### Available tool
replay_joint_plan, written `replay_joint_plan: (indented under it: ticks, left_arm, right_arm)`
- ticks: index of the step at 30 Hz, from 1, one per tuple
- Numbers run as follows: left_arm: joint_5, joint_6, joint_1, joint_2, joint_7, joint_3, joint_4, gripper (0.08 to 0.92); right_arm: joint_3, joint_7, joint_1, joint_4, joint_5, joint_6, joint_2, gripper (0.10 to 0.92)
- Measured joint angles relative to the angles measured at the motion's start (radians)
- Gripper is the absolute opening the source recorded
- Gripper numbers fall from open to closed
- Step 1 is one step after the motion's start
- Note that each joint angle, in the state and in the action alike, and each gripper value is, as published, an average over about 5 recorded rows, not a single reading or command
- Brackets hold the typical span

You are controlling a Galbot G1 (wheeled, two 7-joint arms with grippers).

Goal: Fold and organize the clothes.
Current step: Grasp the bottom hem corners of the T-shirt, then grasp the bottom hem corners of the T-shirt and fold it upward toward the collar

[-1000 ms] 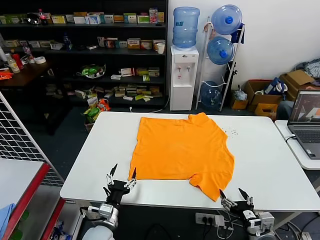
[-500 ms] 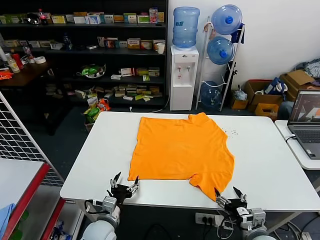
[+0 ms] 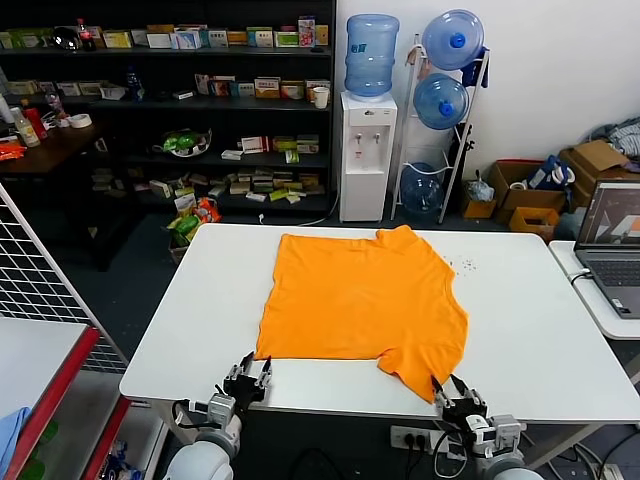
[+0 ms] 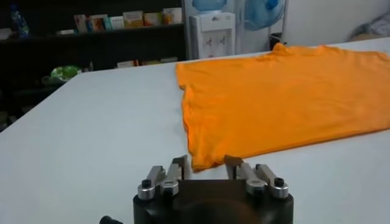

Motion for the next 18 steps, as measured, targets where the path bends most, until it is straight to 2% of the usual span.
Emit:
replay_joint_plan:
  ticks: [6, 10, 18]
  left_arm:
    - [0.000, 0.004, 0.008, 0.001, 0.009, -0.001, -0.001, 0.206]
    - [0.005, 0.004, 0.018, 0.008, 0.011, -0.002, -0.011, 0.109]
    - [0.017, 0.005, 0.054, 0.035, 0.006, -0.009, -0.064, 0.096]
  right_arm:
    - [-0.002, -0.005, -0.002, 0.001, -0.007, 0.005, 0.000, 0.159]
    - [0.003, -0.006, -0.019, 0.015, -0.020, 0.015, -0.008, 0.124]
    - [0.025, 0.006, -0.090, 0.087, -0.066, 0.037, -0.028, 0.124]
